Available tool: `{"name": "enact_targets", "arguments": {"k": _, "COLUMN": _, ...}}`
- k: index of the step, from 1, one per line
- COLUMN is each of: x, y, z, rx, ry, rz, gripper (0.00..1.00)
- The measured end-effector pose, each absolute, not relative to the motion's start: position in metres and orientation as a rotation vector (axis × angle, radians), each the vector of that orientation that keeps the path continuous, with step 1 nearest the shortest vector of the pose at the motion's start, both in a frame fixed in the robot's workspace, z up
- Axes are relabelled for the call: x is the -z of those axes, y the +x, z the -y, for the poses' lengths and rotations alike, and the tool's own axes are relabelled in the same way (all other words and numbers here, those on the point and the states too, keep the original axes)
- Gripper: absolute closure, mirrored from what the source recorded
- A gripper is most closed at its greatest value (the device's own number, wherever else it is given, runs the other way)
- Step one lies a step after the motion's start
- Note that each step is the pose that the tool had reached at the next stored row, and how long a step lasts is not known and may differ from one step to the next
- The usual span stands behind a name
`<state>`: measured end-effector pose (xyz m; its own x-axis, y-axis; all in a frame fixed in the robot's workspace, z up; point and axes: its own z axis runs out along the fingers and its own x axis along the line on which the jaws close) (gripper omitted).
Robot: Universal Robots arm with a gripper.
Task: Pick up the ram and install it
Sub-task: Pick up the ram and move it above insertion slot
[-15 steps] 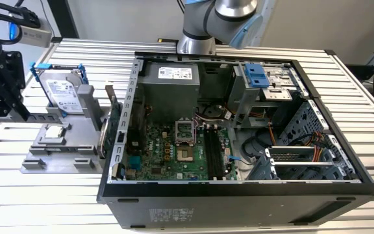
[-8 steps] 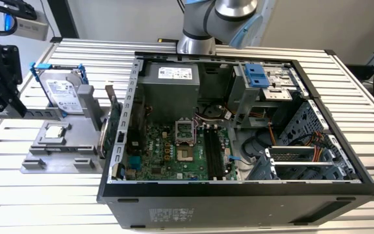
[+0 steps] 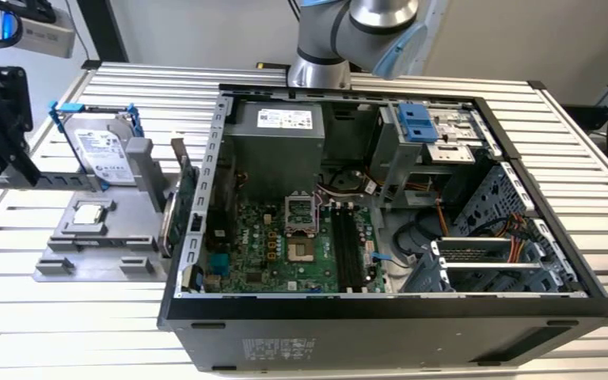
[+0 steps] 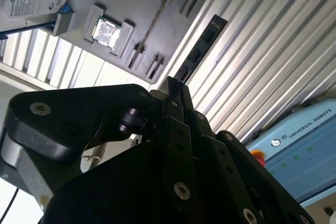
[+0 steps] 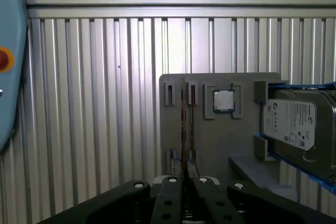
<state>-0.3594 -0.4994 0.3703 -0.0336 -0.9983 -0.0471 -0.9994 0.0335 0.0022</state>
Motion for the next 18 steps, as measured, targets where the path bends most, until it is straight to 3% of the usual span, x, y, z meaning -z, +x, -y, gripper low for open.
{"name": "enact_targets", "arguments": {"k": 18, "x": -0.3813, "y": -0.3594, "z": 0.4992, "rx": -0.049, "ry": -2.163, "rz": -2.237, "gripper": 1.0}}
